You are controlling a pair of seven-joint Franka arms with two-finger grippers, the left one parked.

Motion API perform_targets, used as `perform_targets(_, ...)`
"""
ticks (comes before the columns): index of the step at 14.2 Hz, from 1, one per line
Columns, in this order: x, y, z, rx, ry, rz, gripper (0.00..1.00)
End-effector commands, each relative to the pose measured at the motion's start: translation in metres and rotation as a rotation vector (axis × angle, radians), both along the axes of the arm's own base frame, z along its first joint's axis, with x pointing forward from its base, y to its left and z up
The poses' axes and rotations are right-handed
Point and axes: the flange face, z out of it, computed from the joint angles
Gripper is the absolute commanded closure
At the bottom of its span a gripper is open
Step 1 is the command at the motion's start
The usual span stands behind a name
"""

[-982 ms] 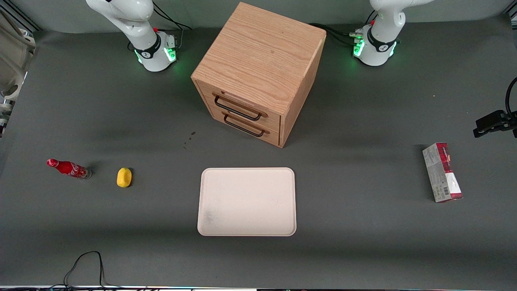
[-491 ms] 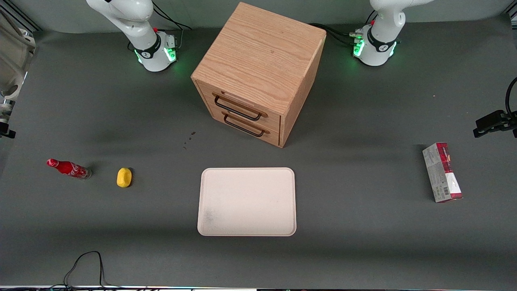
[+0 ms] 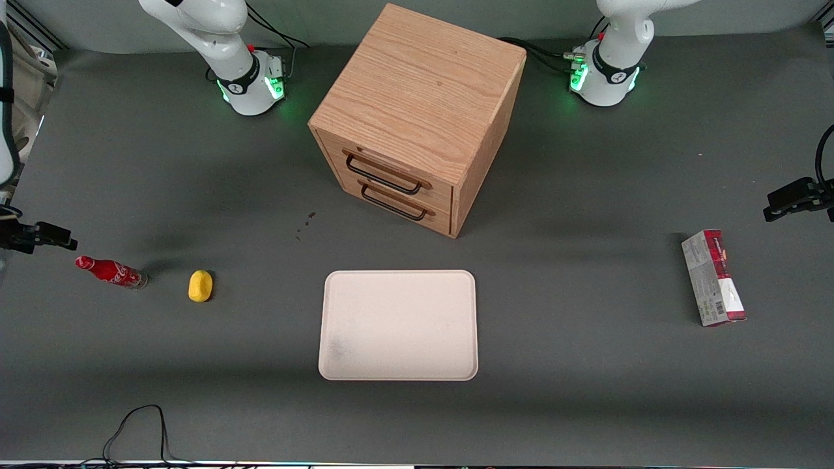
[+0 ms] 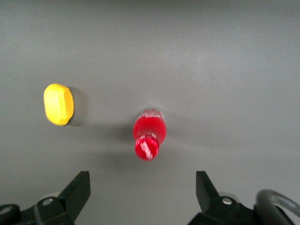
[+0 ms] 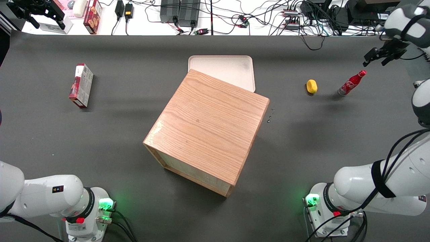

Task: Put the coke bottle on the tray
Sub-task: 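Lower the right gripper around the bottle neck and close it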

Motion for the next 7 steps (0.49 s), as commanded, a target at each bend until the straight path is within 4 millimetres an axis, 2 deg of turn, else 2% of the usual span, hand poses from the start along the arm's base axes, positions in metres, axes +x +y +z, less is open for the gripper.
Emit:
perform_targets(1, 0.012, -0.002, -0.030, 0.021, -0.013, 0.007, 0.00)
perform_targets(4, 0.015, -0.003, -0.052, 0.049, -0.013, 0.011, 0.00)
perform_targets(7, 0.016, 0.000, -0.059, 0.051, -0.004, 0.020, 0.00)
